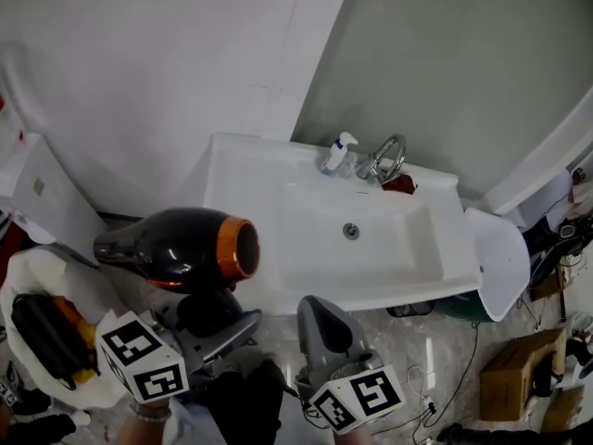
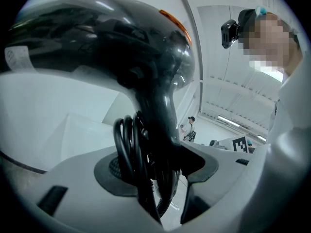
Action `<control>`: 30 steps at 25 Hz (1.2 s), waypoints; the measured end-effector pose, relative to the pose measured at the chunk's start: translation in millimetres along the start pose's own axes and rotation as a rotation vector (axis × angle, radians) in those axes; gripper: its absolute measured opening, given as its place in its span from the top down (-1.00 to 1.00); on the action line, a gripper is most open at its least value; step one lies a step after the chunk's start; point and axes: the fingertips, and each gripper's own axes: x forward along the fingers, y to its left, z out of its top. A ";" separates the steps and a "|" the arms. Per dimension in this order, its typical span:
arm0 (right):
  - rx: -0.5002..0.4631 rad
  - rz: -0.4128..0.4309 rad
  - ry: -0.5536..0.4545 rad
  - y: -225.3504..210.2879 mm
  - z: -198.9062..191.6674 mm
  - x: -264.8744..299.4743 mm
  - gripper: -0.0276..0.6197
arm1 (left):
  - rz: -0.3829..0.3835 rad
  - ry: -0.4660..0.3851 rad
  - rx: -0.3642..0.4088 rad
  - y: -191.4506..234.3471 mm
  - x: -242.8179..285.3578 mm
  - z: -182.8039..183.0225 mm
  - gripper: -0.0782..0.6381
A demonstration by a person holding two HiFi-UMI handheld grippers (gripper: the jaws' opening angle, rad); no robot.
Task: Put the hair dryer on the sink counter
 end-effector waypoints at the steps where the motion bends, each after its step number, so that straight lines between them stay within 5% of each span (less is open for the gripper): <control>1: 0.000 0.001 0.001 -1.9 -0.1 0.5 0.92 | 0.002 0.002 -0.003 1.3 2.3 -0.4 0.07; 14: 0.019 0.043 0.025 -43.6 2.1 17.5 0.92 | 0.049 0.073 -0.003 21.9 48.5 -7.5 0.07; 30: 0.045 0.063 0.062 -82.5 -3.6 37.4 0.92 | 0.098 0.203 -0.127 93.9 98.3 -45.8 0.07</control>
